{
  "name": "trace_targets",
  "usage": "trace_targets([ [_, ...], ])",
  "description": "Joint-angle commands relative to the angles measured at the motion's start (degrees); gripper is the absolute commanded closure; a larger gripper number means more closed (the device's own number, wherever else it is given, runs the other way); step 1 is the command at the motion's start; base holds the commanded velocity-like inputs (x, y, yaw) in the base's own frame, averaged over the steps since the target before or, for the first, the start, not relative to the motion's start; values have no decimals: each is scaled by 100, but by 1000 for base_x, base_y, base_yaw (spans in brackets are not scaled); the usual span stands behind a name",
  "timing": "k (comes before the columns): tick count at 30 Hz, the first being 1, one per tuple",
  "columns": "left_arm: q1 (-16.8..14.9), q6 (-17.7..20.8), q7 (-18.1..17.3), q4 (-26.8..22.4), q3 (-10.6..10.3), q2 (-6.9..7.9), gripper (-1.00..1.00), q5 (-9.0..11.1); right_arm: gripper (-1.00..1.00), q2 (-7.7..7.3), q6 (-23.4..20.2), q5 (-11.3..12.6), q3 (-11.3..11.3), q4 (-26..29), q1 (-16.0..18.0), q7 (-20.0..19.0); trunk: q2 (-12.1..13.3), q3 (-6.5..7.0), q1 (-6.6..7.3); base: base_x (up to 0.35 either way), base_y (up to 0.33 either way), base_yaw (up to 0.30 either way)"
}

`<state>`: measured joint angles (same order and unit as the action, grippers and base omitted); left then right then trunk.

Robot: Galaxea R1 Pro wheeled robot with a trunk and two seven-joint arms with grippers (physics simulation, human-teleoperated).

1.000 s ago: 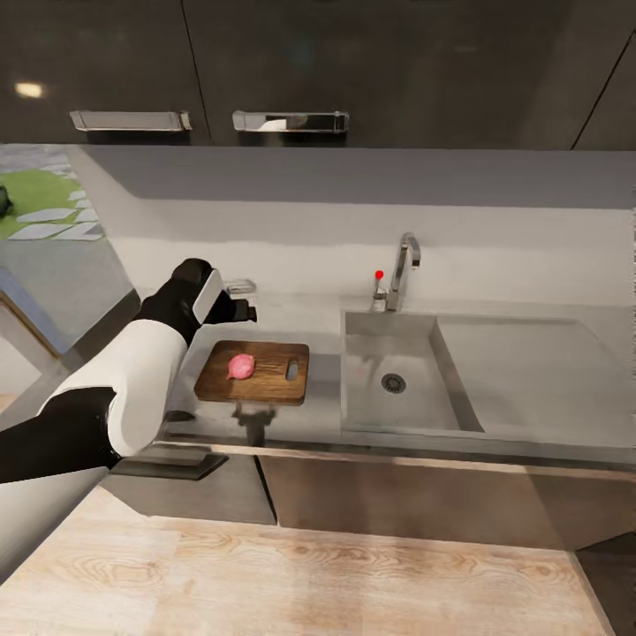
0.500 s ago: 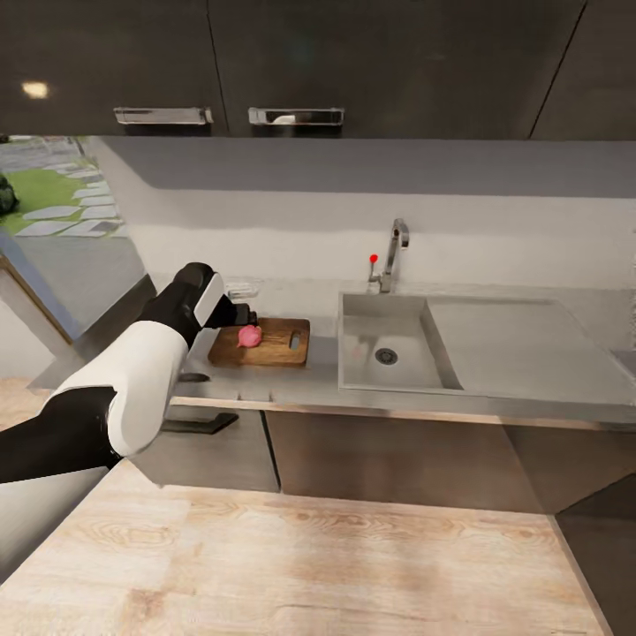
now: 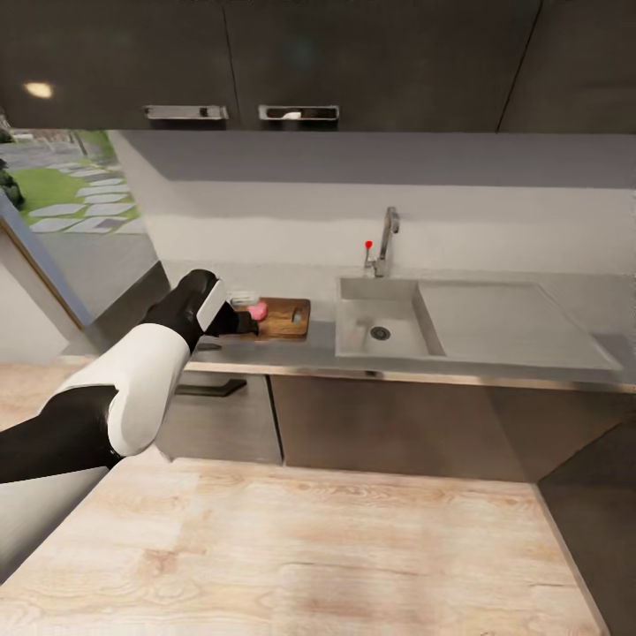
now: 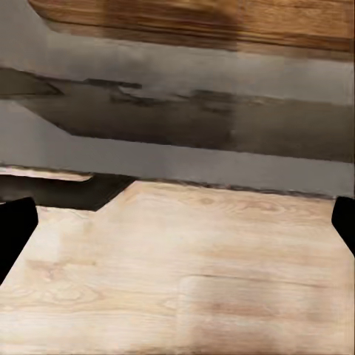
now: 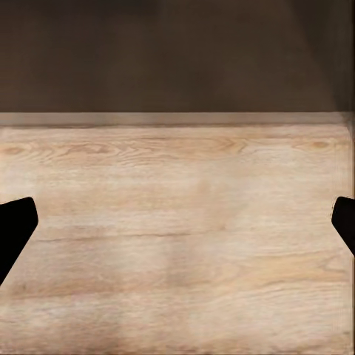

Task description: In the kitchen, take the Vidalia onion out of the sink, dice it on the chopping board with the paring knife, put the diced onion into the bowl on the countertop, then place both the paring knife and the chopping board into the sink.

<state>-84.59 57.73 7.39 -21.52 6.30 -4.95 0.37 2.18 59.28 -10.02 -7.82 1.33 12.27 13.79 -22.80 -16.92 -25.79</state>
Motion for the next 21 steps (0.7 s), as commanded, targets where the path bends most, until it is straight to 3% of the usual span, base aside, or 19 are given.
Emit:
trace_targets([
  [1, -5, 19, 34, 0, 47, -6, -100, 7, -100, 2, 13, -61, -45, -1, 3, 27, -12, -11, 0, -339, 0, 0],
  [21, -5, -13, 18, 583, 47, -14, -100, 7, -100, 2, 13, -61, -45, -1, 3, 27, -12, -11, 0, -338, 0, 0],
])
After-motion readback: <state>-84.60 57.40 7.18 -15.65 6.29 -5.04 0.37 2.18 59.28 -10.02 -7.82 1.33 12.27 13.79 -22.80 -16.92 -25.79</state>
